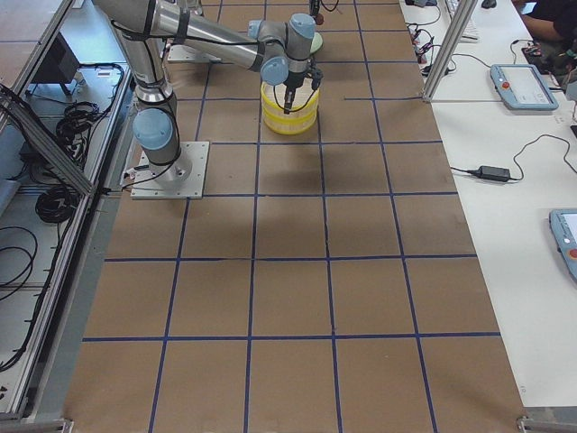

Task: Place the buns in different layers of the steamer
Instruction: 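Grasp the brown bun on the green plate with the left gripper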

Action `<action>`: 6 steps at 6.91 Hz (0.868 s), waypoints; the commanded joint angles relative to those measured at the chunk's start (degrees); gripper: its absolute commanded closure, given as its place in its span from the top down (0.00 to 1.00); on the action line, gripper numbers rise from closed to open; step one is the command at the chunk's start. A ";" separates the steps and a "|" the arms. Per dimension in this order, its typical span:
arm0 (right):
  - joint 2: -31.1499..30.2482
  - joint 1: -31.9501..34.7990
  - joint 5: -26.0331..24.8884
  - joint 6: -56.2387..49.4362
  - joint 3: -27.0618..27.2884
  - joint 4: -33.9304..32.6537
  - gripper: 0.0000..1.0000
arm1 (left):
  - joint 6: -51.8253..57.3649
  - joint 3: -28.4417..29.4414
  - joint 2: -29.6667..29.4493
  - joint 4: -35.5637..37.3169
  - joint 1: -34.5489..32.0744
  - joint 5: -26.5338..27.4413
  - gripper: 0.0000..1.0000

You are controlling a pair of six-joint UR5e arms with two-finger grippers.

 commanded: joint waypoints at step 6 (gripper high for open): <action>-0.41 -0.96 -0.28 -0.35 -4.15 2.02 1.00 | -14.26 2.59 -0.68 -0.02 -11.55 -0.79 0.29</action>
